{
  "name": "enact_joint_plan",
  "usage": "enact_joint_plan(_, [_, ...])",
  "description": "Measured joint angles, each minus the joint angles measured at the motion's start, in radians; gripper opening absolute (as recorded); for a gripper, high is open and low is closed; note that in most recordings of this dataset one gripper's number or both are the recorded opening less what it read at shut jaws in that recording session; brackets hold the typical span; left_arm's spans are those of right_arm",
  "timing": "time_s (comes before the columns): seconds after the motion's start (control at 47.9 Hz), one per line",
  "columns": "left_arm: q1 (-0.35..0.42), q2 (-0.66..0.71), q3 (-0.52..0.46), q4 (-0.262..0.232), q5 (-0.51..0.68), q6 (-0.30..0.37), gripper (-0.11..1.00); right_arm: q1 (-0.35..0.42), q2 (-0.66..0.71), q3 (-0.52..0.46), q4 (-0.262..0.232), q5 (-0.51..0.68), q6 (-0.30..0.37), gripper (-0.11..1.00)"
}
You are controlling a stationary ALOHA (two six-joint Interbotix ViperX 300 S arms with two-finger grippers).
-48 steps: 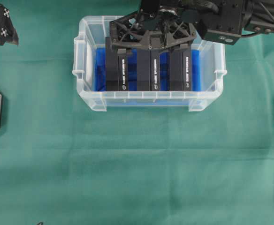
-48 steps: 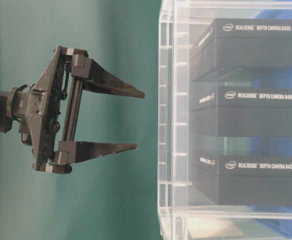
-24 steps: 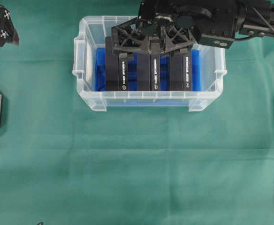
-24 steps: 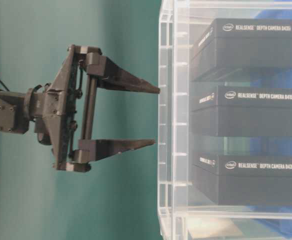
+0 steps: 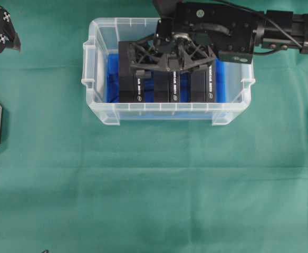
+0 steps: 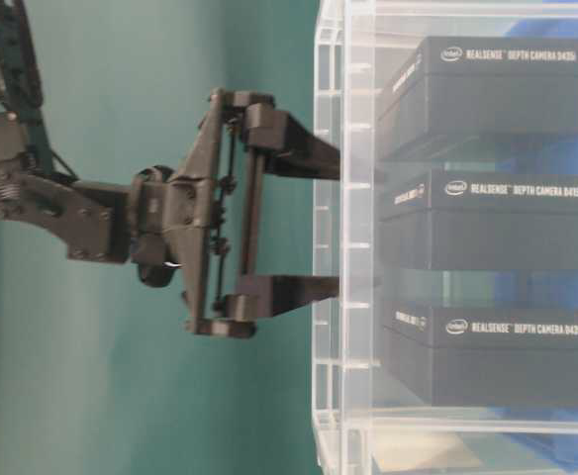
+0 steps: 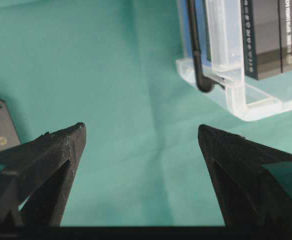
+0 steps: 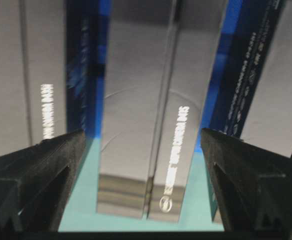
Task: Take out the box from the case.
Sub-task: 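Lower the open right gripper around the middle black box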
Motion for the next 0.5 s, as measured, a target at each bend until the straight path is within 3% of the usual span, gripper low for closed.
enact_joint_plan(0.501, [-0.002,-0.002,-0.002,0.000,0.000,0.002,0.94,-0.017,0.015,0.075,0.000,-0.100,-0.002,0.93])
